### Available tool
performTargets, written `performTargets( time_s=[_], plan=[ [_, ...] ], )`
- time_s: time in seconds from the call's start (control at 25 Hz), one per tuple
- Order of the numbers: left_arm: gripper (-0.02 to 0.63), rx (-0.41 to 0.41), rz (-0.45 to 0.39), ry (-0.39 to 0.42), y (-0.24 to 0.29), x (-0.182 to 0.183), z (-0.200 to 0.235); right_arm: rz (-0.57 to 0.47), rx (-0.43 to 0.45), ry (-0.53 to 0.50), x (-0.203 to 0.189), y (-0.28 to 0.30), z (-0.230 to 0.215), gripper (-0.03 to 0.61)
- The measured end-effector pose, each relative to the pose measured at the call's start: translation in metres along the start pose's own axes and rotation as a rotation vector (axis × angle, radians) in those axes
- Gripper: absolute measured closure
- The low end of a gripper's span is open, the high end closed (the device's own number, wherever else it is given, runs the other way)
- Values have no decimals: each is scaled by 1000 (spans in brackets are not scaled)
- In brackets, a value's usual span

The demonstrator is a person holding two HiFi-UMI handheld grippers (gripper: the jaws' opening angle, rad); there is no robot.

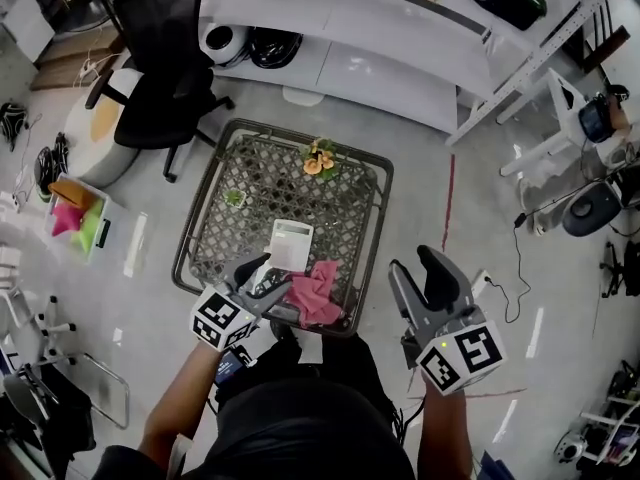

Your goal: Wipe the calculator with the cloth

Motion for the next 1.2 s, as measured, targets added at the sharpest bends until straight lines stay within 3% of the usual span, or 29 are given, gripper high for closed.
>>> performTargets(
  time_s=[0.84,1.2],
  plan=[
    [275,-93,361,-90,109,-144,-30,157,75,44,-52,45,-52,396],
    [258,-131,550,-28,137,-198,-42,212,92,46,-65,60,-65,396]
  ],
)
Point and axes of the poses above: the fingertips, and each gripper's own axes: y forward along the fingers, z to its left, x out of its top, the point moved 8 cm from there along -y, backward along the fingers, and after that the axes turned 5 degrees about -z, right-handed, at the moved point
